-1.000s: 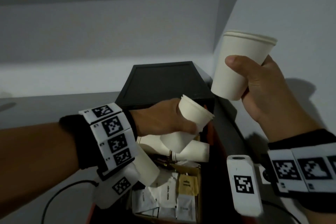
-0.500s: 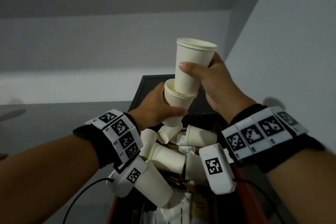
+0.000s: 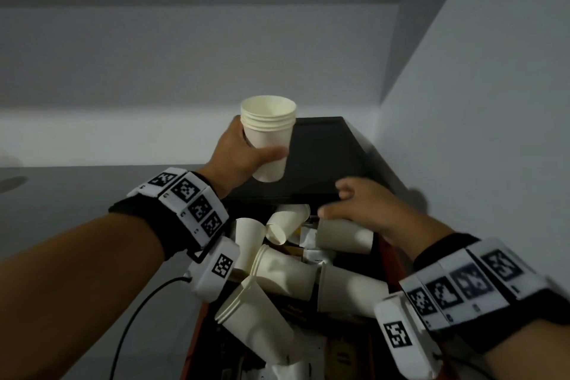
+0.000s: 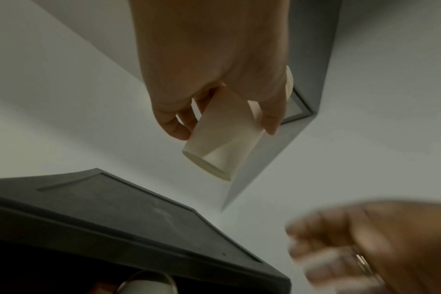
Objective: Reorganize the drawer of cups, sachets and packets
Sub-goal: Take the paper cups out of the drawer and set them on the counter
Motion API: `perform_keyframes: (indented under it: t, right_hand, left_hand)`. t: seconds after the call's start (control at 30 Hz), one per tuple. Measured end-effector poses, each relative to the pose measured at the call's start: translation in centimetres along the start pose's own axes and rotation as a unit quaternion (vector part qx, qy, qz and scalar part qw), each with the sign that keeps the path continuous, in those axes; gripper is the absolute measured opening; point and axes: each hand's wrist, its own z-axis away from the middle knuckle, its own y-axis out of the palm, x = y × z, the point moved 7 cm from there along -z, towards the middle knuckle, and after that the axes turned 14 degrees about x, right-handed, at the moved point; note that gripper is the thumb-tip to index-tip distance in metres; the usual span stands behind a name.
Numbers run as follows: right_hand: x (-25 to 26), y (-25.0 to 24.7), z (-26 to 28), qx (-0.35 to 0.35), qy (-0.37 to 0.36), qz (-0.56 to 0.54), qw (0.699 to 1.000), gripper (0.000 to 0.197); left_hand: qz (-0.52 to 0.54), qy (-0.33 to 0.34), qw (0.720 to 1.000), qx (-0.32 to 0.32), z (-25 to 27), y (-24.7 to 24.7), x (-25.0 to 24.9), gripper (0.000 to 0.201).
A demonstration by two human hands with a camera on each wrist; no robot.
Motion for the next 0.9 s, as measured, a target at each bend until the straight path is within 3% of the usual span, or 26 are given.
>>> perform_keyframes:
  t: [0.13, 0.23, 0.43, 0.57, 0.7, 0.9]
  right_hand:
    - [-3.9, 2.1, 0.1, 0.069, 0.107, 0.093, 0.987, 0.066]
    - [-5.9, 3.9, 0.0, 0.116, 0.156, 0.208, 0.959, 0.057]
    - [-8.3, 6.3, -0.5, 0.163, 0.176, 0.335, 0.911, 0.048]
    - [-9.2, 7.2, -0.9, 0.186, 0.189, 0.341, 0.902, 0.060]
    - [-9.7, 7.5, -1.2, 0.208, 0.194, 0.341, 0.896, 0.067]
    - [-9.2, 6.2, -1.1, 0.198, 0.176, 0.327, 0.907, 0.065]
  left_hand:
    - [0.022, -0.026, 0.998, -0.056, -0.4, -3.4, 2.2, 0.070]
    - [0.006, -0.047, 0.992, -0.116, -0.1, -7.0, 4.5, 0.058]
    - [-0.030, -0.142, 0.961, -0.234, 2.7, -12.8, 11.8, 0.068]
    - [-0.022, -0.178, 0.963, -0.201, 4.4, -11.7, 16.6, 0.055]
    - [0.020, -0.184, 0.971, -0.150, 5.5, -8.9, 20.1, 0.059]
    - [0.007, -0.235, 0.960, -0.150, 6.7, -6.8, 22.8, 0.053]
